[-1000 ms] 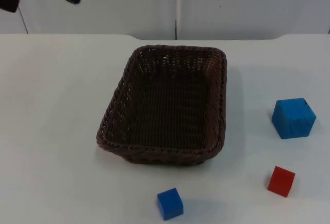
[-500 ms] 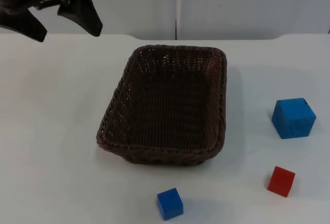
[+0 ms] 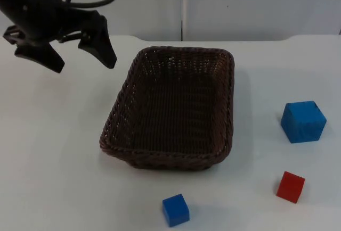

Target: Pick up the basket with the left hand and place the largest block into the basket with the right hand.

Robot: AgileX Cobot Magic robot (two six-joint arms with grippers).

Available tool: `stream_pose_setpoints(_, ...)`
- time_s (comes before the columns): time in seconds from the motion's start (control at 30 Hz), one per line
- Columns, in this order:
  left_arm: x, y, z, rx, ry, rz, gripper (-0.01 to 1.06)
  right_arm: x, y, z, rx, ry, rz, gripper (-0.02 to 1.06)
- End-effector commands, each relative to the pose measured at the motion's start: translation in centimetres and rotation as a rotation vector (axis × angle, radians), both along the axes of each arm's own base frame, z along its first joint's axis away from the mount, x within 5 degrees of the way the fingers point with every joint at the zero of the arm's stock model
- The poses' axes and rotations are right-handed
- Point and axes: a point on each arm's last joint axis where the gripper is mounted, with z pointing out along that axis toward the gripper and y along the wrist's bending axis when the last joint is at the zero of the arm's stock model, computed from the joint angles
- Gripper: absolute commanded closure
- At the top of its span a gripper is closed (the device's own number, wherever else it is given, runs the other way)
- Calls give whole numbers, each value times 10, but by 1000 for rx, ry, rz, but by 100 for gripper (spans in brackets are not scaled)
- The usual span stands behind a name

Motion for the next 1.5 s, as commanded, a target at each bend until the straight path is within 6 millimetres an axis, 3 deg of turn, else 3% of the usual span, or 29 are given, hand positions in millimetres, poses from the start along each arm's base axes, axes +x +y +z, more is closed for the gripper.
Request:
stream_pose_setpoints(0.0, 3, -6, -5, -9, 3, -20, 0, 0, 0, -2, -3, 2, -6, -1)
stream_pose_setpoints(0.47, 27, -42, -42, -6, 46, -107, 0, 0, 0, -2, -1, 2, -7, -1)
stream_pose_setpoints(0.8, 31, -66, -69, -8, 42, -116, 0, 0, 0, -2, -1, 2, -7, -1)
stream_pose_setpoints(1.2, 39, -71, -93, -37, 87, -96, 0, 0, 0, -2, 1, 3, -13, -1)
stream_pose_setpoints(1.37, 40, -71, -97, -41, 85, -84, 14, 0, 0, -2, 1, 3, -13, -1)
stream_pose_setpoints(1.47, 40, -71, -97, -41, 82, -75, 39, 0, 0, -2, 1, 3, -13, -1)
